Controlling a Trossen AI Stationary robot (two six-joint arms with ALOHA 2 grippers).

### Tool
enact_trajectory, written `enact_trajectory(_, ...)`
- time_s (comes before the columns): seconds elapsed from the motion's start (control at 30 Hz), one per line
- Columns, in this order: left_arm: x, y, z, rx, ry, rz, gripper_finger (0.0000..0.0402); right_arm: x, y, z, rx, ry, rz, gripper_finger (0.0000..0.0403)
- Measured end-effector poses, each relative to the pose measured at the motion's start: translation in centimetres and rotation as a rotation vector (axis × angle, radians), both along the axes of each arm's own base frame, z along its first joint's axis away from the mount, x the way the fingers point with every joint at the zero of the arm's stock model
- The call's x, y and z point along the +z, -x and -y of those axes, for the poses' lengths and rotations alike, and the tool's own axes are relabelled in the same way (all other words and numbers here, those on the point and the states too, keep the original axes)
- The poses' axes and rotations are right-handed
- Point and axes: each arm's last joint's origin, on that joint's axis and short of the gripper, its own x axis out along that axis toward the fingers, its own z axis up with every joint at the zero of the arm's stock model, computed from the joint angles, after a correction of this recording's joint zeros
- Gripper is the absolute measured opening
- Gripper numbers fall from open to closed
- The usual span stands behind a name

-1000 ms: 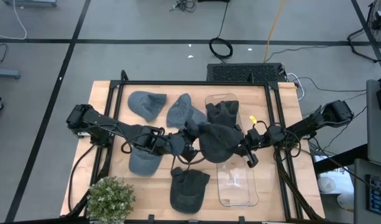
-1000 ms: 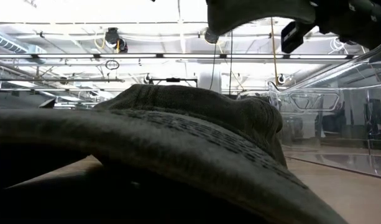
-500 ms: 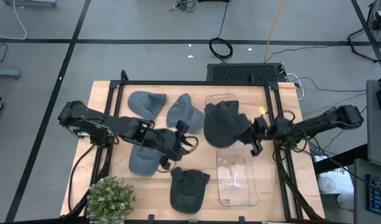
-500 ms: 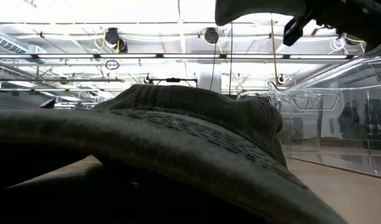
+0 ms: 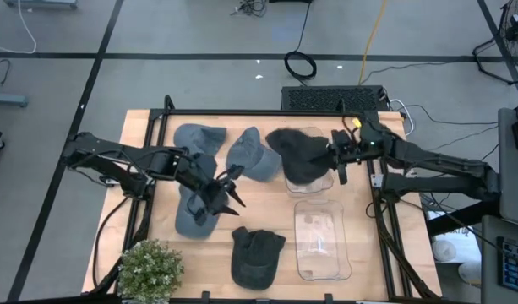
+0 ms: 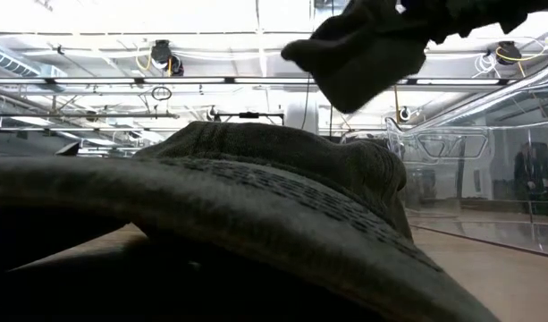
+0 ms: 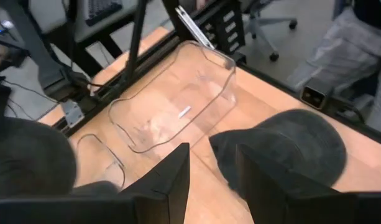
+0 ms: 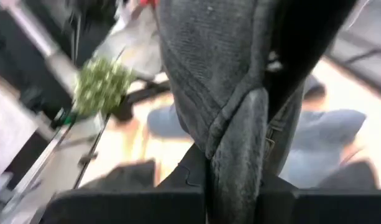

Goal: Pick & Place hat
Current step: Put the top black cap into the top transparent bin

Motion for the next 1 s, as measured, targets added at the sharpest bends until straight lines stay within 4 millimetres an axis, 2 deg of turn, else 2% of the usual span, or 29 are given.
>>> enact_trajectory(0.17, -2.4, 0.9, -0.9, 0.057, 0.049, 0.027, 0.0141, -3.0, -0.4, 0.7, 0.007, -0.039, -0.07, 0.0005)
enact_trajectory(0.3, -4.2, 1.1, -1.5, 0.098, 0.088, 0.042, 0.0141, -5.9, -0.8, 0.8, 0.029, -0.031, -0.008, 0.0005)
enact_trajectory(0.4, -5.0, 1.1, -1.8, 0.126, 0.109, 0.039, 0.0141, -7.5, -0.6, 0.9, 0.012, -0.039, 0.043, 0.0006)
enact_trajectory(0.53, -5.3, 1.1, -2.0, 0.166, 0.124, 0.019, 0.0141, -9.9, 0.1, 0.9, -0.041, -0.051, 0.013, 0.0006)
enact_trajectory(0.77, -5.2, 1.1, -2.1, 0.169, 0.11, 0.03, 0.0141, -12.2, 1.0, 0.9, -0.174, -0.03, -0.004, 0.0011)
enact_trajectory(1.0, -5.1, 1.0, -2.1, 0.174, 0.121, 0.046, 0.0141, -12.6, 1.3, 1.2, -0.314, -0.038, 0.001, 0.0048)
